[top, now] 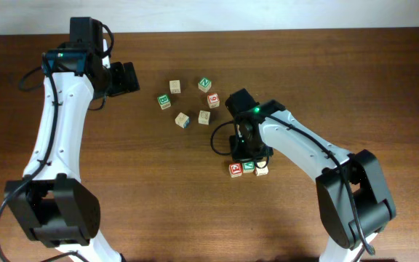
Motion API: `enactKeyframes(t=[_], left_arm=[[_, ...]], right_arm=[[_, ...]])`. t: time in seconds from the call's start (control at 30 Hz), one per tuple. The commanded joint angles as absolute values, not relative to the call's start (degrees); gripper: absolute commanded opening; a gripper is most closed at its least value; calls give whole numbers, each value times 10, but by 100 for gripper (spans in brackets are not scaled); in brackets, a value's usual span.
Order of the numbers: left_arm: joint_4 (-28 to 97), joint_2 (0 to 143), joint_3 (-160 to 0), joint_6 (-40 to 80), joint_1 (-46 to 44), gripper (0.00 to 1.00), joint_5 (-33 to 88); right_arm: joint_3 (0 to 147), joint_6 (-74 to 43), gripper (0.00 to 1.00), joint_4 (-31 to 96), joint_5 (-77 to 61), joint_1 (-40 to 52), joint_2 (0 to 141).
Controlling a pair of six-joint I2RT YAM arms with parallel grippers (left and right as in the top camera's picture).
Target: Rotate 3 blocks
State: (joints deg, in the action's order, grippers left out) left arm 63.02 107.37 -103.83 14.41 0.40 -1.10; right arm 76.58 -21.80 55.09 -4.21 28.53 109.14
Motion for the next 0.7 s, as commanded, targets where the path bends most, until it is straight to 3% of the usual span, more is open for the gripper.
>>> enactKeyframes(t=[0.0,0.67], left_arm=[[631,1079,-1047,148,4,99,-13],[631,1079,-1047,148,4,99,-13]], right_arm=[[756,-212,11,552,-47,289,1099],[732,-246,11,591,-40,287,1099]])
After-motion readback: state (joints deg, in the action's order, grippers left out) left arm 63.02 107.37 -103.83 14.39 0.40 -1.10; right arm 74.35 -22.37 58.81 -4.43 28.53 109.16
